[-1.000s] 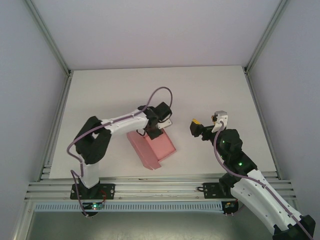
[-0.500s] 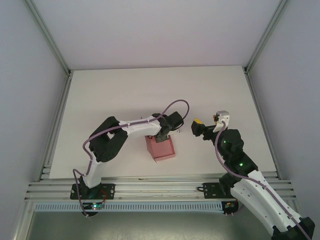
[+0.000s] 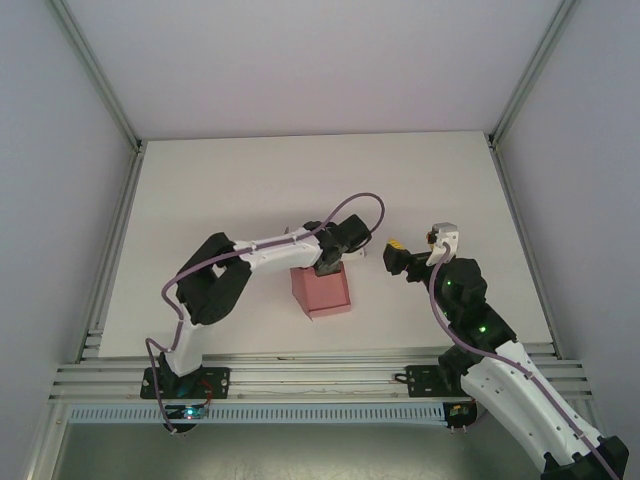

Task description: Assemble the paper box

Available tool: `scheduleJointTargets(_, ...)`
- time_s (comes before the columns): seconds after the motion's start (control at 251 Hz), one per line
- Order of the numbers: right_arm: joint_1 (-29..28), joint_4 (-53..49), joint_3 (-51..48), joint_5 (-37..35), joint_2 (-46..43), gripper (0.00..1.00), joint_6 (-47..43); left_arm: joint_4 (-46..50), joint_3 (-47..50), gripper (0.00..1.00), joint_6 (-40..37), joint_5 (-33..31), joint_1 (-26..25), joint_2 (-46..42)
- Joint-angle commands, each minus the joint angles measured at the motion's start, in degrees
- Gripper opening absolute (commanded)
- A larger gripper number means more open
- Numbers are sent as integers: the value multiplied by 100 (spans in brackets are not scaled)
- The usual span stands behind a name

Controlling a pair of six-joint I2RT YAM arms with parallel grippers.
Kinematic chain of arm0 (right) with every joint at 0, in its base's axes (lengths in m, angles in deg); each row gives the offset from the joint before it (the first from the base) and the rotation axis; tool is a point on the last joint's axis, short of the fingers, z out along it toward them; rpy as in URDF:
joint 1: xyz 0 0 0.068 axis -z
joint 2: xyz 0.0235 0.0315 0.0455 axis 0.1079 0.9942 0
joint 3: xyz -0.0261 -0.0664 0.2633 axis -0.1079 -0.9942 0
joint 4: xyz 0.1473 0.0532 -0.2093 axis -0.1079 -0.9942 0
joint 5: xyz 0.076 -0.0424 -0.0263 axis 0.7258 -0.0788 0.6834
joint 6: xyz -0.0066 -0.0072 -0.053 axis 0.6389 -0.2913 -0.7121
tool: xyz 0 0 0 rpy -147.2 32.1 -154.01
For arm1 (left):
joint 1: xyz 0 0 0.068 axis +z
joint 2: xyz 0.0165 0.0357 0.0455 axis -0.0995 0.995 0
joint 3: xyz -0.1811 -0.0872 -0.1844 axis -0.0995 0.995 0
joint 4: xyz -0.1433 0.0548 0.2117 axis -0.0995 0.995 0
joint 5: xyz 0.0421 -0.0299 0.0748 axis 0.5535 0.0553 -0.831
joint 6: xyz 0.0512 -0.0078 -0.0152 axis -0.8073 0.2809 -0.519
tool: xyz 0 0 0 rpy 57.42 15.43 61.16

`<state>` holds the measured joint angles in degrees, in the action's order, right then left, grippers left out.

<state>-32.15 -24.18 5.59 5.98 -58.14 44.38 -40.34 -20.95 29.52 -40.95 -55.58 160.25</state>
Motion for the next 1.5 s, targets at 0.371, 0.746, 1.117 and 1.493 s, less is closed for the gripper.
scheduleJointTargets(0.371, 138, 70, 311, 1264, 964, 98, -901, -974, 813, 100, 2002, -584, 35, -3156)
scheduleJointTargets(0.746, -443, -992, 2955, 3226, 5271, 93, -3335, 391, 2302, 100, 5581, -1704, 603, -5392)
scheduleJointTargets(1.117, -837, -1852, 4652, 2809, 7494, 86, -3862, 388, 4260, 100, 6708, -1582, 1002, -7096)
scheduleJointTargets(1.493, -1052, -1992, 4741, 2548, 7951, 72, -3781, 420, 4425, 100, 6793, -1474, 1079, -6913)
